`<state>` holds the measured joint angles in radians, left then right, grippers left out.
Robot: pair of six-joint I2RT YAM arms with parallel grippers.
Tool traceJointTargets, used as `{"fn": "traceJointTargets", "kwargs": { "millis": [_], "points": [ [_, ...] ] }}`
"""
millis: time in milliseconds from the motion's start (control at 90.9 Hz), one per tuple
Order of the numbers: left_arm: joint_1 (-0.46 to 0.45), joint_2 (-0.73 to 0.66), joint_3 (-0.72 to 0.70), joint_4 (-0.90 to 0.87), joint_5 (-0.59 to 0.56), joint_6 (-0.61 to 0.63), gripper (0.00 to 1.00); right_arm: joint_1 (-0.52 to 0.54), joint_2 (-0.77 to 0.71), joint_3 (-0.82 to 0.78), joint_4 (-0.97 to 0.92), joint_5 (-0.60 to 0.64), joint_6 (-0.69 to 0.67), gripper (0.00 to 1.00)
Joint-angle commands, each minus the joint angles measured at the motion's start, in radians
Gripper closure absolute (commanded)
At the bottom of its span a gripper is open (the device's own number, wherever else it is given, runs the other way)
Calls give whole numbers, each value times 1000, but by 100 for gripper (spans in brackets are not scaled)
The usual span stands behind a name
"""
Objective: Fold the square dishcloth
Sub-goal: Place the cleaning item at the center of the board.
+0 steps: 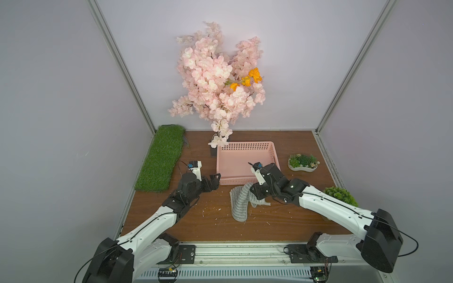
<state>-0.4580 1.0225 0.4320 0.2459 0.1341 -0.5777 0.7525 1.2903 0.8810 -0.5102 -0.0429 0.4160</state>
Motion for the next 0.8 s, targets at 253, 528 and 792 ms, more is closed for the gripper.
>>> {"fn": "traceJointTargets", "kwargs": {
  "millis": [253,528,792],
  "points": [
    [-192,150,-88,98,34,31,15,-40,-32,-70,-81,107,56,37],
    [-260,334,-47,244,-53,69,29,-153,-184,-157,-86,124,137,33],
    [-261,465,33,304,-41,121,31,-257,-201,-240,119,20,206,37]
  ]
}}
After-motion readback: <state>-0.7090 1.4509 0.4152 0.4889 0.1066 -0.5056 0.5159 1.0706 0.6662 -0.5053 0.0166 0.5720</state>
